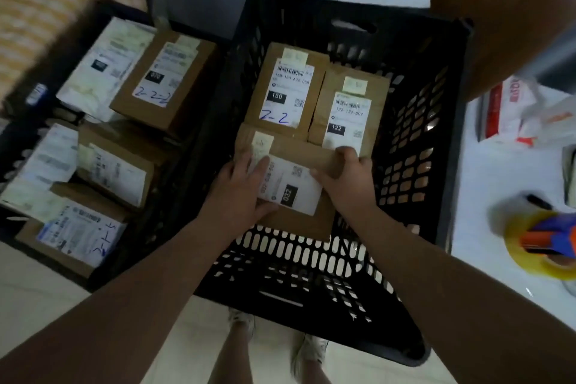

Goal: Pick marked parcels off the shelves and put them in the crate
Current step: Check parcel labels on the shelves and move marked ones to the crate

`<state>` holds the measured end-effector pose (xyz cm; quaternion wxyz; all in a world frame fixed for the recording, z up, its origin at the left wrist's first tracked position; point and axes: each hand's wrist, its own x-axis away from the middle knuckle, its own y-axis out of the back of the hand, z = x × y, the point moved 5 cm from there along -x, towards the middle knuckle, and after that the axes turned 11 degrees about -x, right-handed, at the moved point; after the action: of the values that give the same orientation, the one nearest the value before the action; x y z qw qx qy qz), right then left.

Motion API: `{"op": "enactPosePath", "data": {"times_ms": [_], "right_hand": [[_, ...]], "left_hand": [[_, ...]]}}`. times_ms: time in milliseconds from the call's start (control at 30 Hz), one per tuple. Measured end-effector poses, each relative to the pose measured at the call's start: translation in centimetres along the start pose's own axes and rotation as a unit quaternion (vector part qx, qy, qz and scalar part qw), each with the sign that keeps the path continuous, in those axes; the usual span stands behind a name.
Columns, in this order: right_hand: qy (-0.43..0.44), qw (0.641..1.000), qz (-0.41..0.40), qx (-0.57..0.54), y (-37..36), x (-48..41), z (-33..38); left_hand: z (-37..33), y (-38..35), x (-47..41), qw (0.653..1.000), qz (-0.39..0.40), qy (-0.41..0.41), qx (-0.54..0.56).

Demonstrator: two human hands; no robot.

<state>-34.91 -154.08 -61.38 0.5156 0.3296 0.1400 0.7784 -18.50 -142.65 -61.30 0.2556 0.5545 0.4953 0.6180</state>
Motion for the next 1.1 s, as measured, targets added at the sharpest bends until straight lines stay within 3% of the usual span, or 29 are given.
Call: {"op": "enactPosePath", "data": {"times_ms": [100,167,333,500,600,733,1100], "right_hand": [[0.019,0.999,-0.004,0.033,-0.6,-0.7,0.3],[0.017,0.998,-0.005,0.059,-0.8,-0.8,0.5],[0.007,0.978,-0.006,0.206,-1.0,-0.3,1.2],[0.017,0.969,0.027,0.246,-0.5,1.2,1.8],[0.057,0.938,0.063,0.335,0.3,3.1,2.8],[0.128,0.9,0.102,0.405,1.7,6.4,4.8],[0.321,0.849,0.101,0.409,8.1,18.7,16.1]], "left_hand": [[0.3,-0.6,-0.5,0.997,0.025,-0.016,-0.072],[-0.3,-0.1,-0.2,0.991,-0.007,-0.045,-0.122],[-1.1,0.4,0.4,0.992,-0.012,-0.087,-0.088],[-1.4,1.4,0.5,0.987,0.002,-0.097,-0.127],[-1.5,2.0,1.0,0.986,0.02,-0.093,-0.138],[-1.4,4.0,3.7,0.985,-0.011,-0.061,-0.161],[-1.1,15.4,20.7,0.974,-0.121,0.052,-0.186]]}}
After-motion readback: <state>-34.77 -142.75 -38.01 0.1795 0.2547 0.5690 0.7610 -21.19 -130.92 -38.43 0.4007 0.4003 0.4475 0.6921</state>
